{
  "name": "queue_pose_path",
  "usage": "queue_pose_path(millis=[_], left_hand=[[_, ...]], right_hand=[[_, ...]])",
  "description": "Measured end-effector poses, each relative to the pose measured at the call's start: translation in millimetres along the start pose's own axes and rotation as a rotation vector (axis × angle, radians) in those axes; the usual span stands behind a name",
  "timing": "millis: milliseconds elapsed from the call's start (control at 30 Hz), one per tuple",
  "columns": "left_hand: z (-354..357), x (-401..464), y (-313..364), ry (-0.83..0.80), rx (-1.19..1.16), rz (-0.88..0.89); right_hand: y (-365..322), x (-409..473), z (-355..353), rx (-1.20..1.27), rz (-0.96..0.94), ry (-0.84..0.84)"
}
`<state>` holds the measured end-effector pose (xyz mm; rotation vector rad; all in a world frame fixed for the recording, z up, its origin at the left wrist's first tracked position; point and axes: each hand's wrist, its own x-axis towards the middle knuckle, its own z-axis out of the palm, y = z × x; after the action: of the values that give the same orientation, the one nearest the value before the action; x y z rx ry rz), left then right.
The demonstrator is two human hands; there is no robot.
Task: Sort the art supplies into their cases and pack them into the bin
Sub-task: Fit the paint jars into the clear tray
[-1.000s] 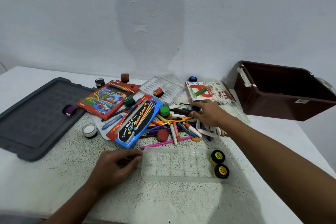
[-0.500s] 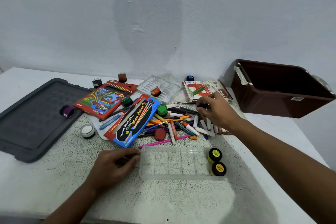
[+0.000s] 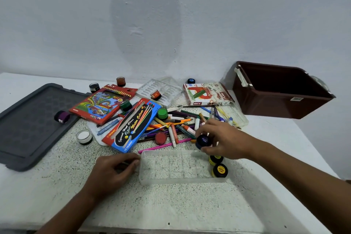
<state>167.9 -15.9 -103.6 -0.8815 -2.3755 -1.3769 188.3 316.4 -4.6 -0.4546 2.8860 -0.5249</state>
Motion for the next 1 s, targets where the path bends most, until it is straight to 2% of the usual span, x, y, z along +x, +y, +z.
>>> queue_pose_path(millis=[233, 567, 1000], left_hand=[[0.9, -1.2, -1.4, 0.015, 0.009, -0.008], [1.1, -1.0, -2.0, 0.008, -0.022, -0.009], [-3.0, 1.6, 1.6, -0.022, -0.064, -0.049]], right_hand=[[-4.6, -9.7, 3.1, -0.086, -0.005, -0.069], [-6.2, -14.6, 10.4, -0.082, -0.012, -0.066], [-2.4, -11.7, 27.8, -0.192, -0.042, -0.061]])
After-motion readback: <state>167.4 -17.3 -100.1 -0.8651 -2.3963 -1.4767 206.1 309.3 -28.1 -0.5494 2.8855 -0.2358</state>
